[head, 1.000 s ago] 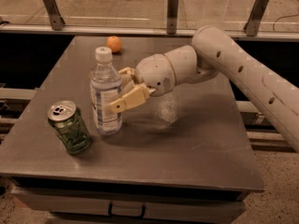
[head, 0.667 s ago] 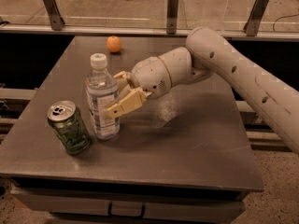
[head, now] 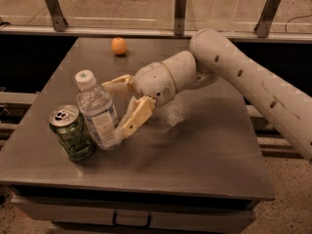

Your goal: Move blue plastic bottle near green can

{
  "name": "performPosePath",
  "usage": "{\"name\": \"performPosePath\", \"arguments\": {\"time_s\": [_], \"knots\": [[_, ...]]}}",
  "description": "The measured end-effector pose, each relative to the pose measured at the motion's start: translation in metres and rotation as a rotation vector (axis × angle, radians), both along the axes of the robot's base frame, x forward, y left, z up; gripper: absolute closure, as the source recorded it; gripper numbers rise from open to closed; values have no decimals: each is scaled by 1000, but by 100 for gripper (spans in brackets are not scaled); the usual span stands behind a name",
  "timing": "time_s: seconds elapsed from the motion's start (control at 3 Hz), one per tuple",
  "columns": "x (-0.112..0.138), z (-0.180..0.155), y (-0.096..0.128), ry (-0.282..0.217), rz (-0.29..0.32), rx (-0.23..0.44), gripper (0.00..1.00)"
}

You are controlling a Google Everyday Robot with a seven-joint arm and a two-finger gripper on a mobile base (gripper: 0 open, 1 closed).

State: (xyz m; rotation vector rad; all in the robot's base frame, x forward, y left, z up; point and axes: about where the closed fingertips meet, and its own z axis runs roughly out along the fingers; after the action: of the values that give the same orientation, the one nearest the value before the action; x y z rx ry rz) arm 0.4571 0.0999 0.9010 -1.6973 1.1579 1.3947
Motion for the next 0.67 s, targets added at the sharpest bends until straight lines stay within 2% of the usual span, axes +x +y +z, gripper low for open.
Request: {"name": "performPosePath", "arguments": {"time_s": [0.33,0.67], "knots": [[0,0,-2,-7,-5,-9,0],[9,6,-13,-35,-36,-27,0]]}}
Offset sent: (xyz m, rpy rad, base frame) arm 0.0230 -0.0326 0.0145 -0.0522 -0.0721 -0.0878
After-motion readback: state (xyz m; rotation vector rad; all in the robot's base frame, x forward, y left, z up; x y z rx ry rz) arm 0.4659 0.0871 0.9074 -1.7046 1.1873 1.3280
